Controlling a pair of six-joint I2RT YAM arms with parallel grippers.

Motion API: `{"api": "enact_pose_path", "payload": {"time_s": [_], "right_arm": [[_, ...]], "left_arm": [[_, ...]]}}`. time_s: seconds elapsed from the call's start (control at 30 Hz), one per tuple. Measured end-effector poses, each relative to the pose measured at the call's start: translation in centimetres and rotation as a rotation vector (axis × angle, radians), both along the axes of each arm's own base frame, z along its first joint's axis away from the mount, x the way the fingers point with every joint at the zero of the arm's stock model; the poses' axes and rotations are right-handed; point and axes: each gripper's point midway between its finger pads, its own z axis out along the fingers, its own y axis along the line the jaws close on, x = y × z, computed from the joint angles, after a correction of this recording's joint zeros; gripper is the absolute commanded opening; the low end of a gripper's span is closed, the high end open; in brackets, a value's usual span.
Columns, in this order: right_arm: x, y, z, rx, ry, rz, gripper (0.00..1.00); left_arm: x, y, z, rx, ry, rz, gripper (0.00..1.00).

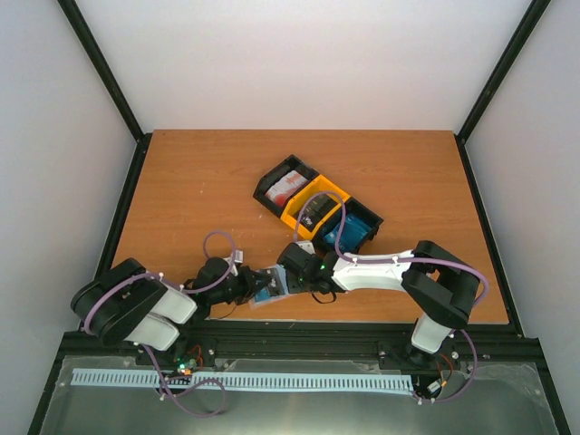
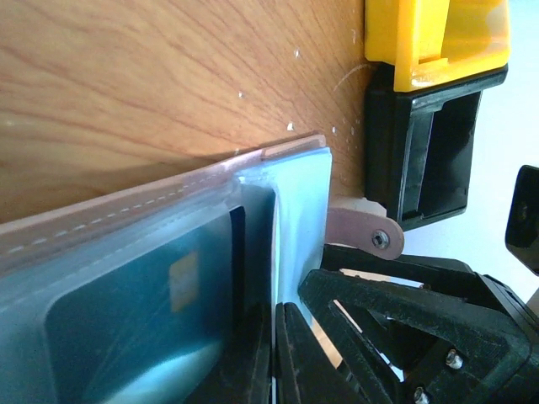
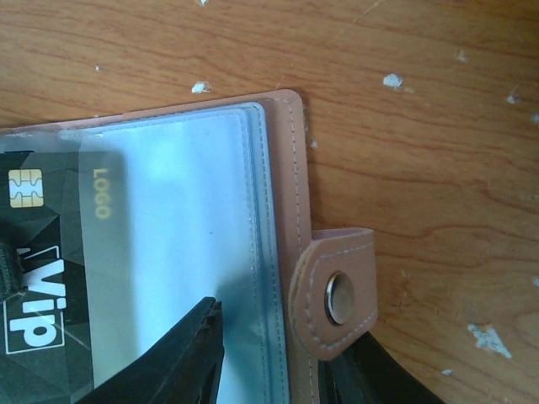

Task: Put the credit cards into the card holder
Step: Insert the credit card into the card holder.

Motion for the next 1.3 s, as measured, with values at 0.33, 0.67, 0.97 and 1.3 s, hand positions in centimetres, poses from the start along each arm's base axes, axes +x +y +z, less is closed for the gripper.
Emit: {"api": "enact_pose_path", "payload": {"time_s": [0.33,0.67,0.97,1.3], "right_arm": [[0.0,0.0,0.0,0.001,0.001,0.0,0.33],[0.0,0.0,0.0,0.001,0.002,0.0,0.33],[0.0,0.0,0.1,0.009,0.006,0.001,0.33],[-0.1,0.1,0.1,0.015,0.013,0.003,0.33]], "left_arm": [[0.3,-0.9,0.0,-0.002,0.012,-0.016,0.21],[0.1,-0.7,0.6,0.036,0.033,-0.014,0.52],[0.0,0.4,1.8,0.1,0.02,0.009,0.75],[0.3,-0.1,1.9,0.123,0.035,-0.01,0.73]]}}
